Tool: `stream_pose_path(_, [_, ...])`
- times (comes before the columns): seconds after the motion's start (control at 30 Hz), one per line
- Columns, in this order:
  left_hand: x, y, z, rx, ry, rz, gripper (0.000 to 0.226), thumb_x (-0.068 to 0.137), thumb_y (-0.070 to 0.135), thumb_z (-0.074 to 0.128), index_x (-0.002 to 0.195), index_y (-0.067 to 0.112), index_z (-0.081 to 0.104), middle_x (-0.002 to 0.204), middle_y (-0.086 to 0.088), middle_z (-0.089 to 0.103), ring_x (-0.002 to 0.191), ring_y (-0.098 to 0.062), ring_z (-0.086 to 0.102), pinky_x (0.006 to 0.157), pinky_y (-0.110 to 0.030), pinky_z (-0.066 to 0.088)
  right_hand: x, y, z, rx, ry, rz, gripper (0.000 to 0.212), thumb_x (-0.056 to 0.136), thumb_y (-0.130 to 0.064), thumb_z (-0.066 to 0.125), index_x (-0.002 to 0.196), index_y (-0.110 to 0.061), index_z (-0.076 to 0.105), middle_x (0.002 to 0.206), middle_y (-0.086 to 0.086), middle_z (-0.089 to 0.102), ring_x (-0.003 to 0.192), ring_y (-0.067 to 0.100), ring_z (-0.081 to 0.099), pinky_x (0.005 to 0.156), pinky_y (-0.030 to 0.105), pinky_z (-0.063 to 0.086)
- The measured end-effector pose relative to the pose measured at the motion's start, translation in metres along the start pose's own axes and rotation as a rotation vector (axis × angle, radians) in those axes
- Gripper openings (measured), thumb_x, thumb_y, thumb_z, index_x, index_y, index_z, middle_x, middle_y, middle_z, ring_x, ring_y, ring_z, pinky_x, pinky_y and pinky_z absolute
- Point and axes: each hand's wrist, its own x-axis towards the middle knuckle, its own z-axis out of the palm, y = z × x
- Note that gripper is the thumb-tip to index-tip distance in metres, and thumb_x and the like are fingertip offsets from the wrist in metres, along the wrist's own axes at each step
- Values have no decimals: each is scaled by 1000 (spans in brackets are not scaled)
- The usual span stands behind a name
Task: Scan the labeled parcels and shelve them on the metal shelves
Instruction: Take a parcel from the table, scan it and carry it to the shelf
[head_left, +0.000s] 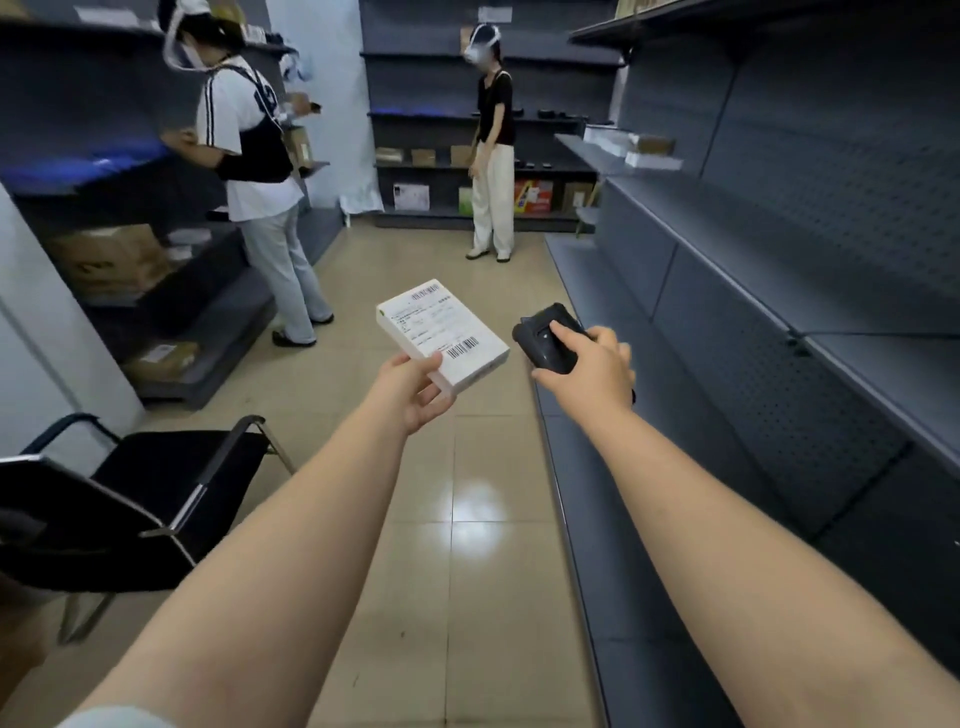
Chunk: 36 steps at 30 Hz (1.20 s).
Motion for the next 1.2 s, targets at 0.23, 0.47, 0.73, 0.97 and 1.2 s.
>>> stream_pose_path(0.23, [164,70,56,108,-33,50,38,94,7,65,128,22,56,102,-3,73,80,-16,70,73,-37,60,177,-18,51,21,31,-18,63,82,-40,73,139,-44,48,127,-5,41,117,21,34,100,37,35])
stream_pose_path(0.47, [356,159,131,233,-189,55,30,93,11,68,119,24,65,91,1,75,71,-11,72,66,-31,61,383,-26,105,7,164,34,63,80,-40,74,138,-44,50,128,-5,43,121,22,35,96,37,33])
stream_pose_path(0.73, [553,219,285,338,-370,15,21,95,13,66,109,27,68,91,3,75,80,-13,70,65,-32,56,596,-5,112,-54,274,152,63,80,-42,75,138,-45,49,130,-4,42,125,22,33,100,40,31])
stream_pose_path(0.97, [701,209,461,401,-514,-23,19,96,17,66,115,16,65,89,1,72,77,-15,69,62,-32,58,767,74,82,-166,375,220,65,78,-41,74,138,-44,50,130,-2,43,124,24,34,100,43,32])
stream_pose_path(1.2, [811,206,610,556,-631,-84,25,97,19,65,119,10,62,93,-3,73,76,-18,70,49,-28,54,908,152,48,-204,470,352,66,79,-40,76,139,-42,49,135,3,44,129,29,34,106,47,33])
